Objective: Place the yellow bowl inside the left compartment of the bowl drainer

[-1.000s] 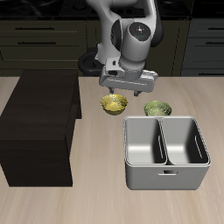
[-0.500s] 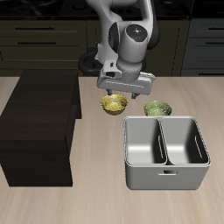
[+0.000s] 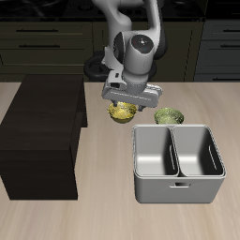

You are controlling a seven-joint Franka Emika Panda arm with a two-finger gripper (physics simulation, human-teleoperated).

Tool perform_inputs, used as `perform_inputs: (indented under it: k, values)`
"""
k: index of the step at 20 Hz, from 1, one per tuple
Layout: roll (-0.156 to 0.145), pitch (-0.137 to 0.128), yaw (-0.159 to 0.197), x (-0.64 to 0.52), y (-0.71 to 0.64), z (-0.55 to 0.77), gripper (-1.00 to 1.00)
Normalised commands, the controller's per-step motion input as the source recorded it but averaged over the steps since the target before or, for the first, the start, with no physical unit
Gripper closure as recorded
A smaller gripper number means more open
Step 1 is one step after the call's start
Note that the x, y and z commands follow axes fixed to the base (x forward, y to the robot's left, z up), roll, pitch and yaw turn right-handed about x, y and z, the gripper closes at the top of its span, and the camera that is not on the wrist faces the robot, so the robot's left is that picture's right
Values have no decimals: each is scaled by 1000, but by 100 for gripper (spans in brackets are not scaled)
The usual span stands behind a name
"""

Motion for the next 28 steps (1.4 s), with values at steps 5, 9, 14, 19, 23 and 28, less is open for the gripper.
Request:
perform_inputs:
  k: [5,9,14,19,23,28]
  values:
    - [12,-8,-42,-103,68,-146,-100]
    - [14,23,-64,-99,64,-189,-100]
    - [31,40,-77,-67,63,-228,-100]
    - [19,24,-52,-66,37,-153,100]
    - [23,-9,-31,-103,22,-32,100]
    - [7,-10,4,-48,18,2,100]
